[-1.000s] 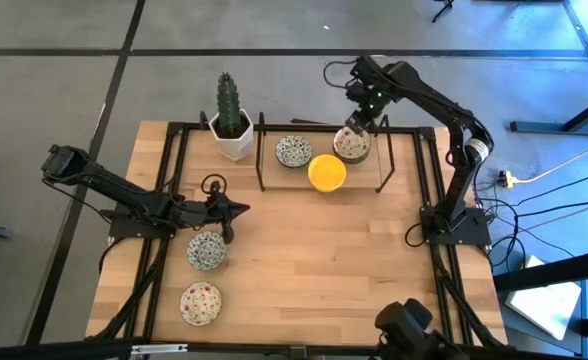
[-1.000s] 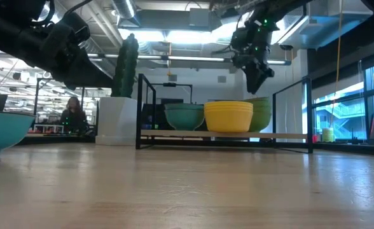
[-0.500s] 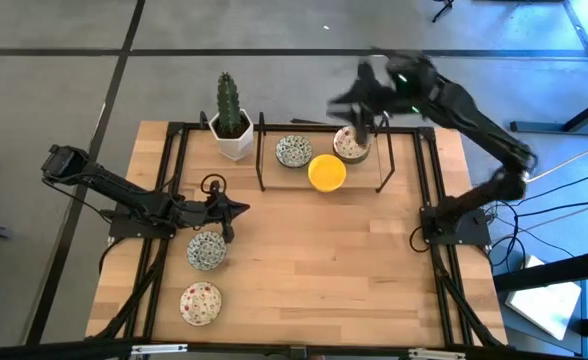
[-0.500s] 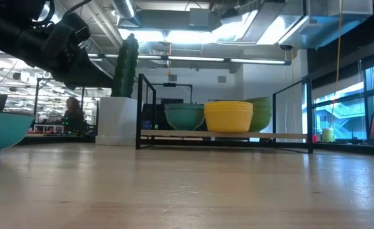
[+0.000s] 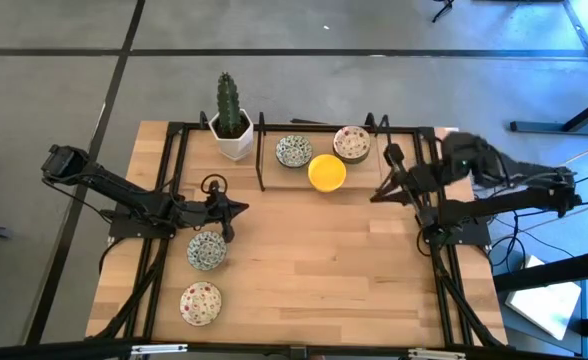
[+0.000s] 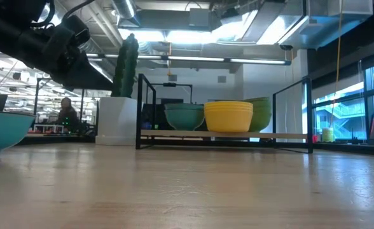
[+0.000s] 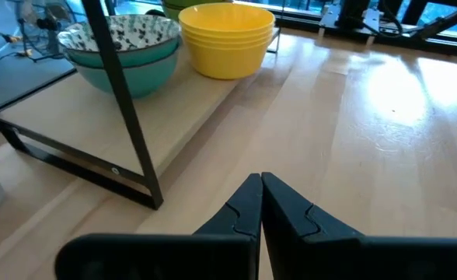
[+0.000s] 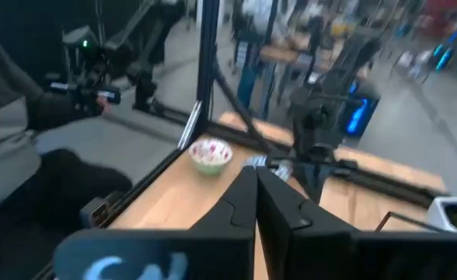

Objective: Pick & Place Mini bowls
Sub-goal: Stack the blue printed bowl on top of the blue printed bowl on the shelf

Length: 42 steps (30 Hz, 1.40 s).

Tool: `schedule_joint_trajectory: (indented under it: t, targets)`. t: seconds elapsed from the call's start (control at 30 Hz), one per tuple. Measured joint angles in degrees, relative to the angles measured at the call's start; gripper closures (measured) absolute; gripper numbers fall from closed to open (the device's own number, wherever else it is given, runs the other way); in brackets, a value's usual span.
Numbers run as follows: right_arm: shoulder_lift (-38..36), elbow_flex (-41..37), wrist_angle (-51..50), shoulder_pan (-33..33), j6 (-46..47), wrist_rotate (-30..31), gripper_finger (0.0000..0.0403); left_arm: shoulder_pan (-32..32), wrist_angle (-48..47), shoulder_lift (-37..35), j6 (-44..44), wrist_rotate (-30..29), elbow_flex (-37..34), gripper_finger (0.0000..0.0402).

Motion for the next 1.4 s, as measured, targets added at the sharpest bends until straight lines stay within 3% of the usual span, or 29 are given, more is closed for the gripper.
schedule_joint_trajectory:
  t: [0.2,0.43,0.93,1.4]
  targets:
    - [-8.97,-19.68,15.61,0.23,0.66,0.11,0.0393,0.07,0.23,0.00,-1.82,-1.47,0.00,0.0398]
    - [-7.57,-30.67,36.52,0.23,2.23,3.45,0.0395,0.07,3.06,0.00,-2.47,-3.12,0.00,0.0398]
    - [6.60,-31.87,42.91,0.18,3.21,4.05,0.0378,0.02,7.01,0.00,-5.84,-2.96,-0.02,0.0398]
    - [7.85,-31.87,45.00,0.18,3.37,4.04,0.0377,-2.85,7.62,0.00,-10.87,-4.31,-0.02,0.0398]
